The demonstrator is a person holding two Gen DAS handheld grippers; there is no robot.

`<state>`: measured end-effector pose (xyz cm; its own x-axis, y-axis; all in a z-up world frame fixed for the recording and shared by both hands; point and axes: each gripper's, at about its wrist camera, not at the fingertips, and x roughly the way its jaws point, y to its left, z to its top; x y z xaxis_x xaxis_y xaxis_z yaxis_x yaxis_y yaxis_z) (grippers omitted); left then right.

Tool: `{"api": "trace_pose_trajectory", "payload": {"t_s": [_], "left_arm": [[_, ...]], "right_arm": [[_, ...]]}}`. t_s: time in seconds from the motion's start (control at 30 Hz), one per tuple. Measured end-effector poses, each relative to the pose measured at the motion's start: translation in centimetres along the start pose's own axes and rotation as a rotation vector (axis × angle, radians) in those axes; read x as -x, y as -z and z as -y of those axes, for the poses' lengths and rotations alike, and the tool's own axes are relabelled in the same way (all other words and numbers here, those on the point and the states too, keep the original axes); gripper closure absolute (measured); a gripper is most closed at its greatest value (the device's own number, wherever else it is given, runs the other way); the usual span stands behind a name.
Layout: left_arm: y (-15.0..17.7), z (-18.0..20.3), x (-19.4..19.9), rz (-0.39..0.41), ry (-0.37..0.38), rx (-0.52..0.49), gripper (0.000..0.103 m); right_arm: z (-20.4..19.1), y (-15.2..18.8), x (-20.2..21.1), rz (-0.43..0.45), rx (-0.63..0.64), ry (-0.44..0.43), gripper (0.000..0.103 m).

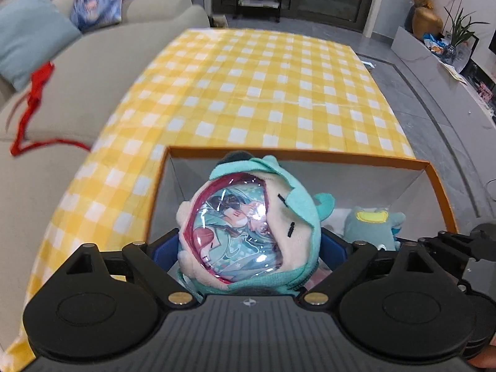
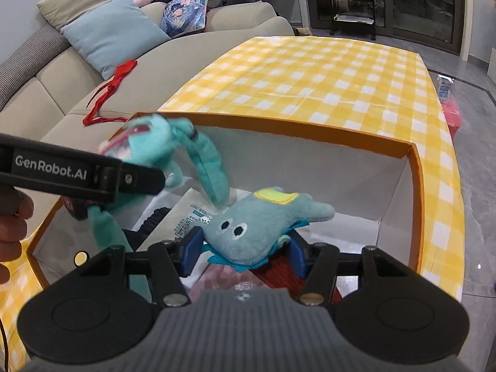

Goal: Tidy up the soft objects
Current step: 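Lower both tools into the box and open them, releasing backpack and plush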

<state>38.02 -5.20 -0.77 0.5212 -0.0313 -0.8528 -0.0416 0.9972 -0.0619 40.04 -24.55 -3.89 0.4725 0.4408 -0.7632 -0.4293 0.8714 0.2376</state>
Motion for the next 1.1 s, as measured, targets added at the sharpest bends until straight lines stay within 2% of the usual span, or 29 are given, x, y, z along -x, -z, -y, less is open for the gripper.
{"api": "trace_pose_trajectory", "payload": {"t_s": [0.1, 0.3, 0.37, 0.43, 0.47, 0.57, 0.87, 1.0, 1.1], "left_arm": [[0.0, -0.4, 0.0, -0.020, 0.054, 0.015, 0.000], [-0.3, -0.5, 1.3, -0.010, 0.085, 0.014, 0.000], [-0.5, -0.5, 1.8, -0.009, 0.095, 0.021, 0.000], [-0.6, -0.6, 2.1, -0.002, 0.104, 0.026, 0.000], [-0.7, -0.6, 2.2, -0.004, 0.107, 0.026, 0.000], [-0.7, -0.7, 2.6, -0.007, 0.114, 0.044, 0.000], [-0.5, -0.7, 5.1, -0.007, 0.147, 0.044, 0.000], [-0.2, -1.1, 7.0, 0.011, 0.151, 0.044, 0.000], [0.4, -1.7, 8.5, 0.037, 0.149, 0.045, 0.000]], "right_arm": [[0.0, 0.0, 0.1, 0.003, -0.001, 0.000, 0.045], [-0.1, -0.1, 0.3, 0.004, 0.004, 0.015, 0.046], [-0.1, -0.1, 0.6, 0.014, 0.012, 0.018, 0.043], [-0.1, -0.2, 1.0, 0.032, 0.004, 0.028, 0.021], [-0.1, -0.2, 1.4, 0.046, 0.003, 0.025, 0.014], [-0.2, -0.4, 2.1, 0.069, -0.001, 0.036, 0.003], [-1.5, -0.7, 4.4, 0.096, -0.064, 0.082, 0.003], [-2.8, -0.5, 5.4, 0.091, -0.062, 0.106, 0.003], [-4.1, 0.0, 6.5, 0.073, -0.013, 0.119, 0.003]]}}
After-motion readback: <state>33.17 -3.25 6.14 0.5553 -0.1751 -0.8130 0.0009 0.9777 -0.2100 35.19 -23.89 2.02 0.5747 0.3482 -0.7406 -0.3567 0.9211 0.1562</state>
